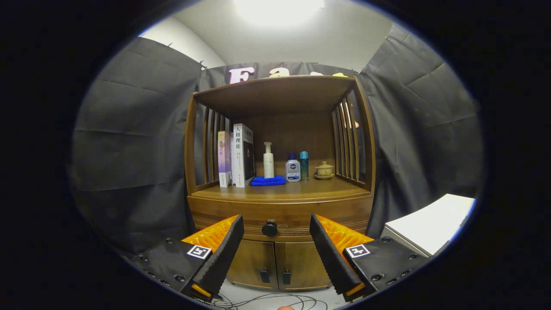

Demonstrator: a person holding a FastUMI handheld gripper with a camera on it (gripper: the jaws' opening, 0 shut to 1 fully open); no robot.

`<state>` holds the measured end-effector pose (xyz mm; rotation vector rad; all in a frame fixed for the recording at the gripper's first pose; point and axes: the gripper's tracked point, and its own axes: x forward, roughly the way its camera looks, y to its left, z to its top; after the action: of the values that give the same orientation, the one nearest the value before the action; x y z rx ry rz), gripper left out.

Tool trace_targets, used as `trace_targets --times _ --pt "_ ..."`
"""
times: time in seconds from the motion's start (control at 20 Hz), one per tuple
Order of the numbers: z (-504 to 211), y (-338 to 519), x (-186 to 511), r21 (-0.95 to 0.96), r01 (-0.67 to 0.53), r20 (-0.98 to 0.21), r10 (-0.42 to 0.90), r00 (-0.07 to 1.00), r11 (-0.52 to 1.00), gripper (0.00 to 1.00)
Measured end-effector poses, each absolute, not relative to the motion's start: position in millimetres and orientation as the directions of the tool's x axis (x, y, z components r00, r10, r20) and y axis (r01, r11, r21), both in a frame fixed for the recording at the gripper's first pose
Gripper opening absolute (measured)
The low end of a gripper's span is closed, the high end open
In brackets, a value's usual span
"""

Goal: Pull open the drawer, take out the items inside it, and place them on the countertop above the cabinet.

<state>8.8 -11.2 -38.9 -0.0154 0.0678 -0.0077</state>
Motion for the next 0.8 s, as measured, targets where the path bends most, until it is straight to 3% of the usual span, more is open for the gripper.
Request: trace_targets --times 0.8 --pt "-40 6 37 0.024 -0.024 -0.036 0.025 0.999 0.999 0.97"
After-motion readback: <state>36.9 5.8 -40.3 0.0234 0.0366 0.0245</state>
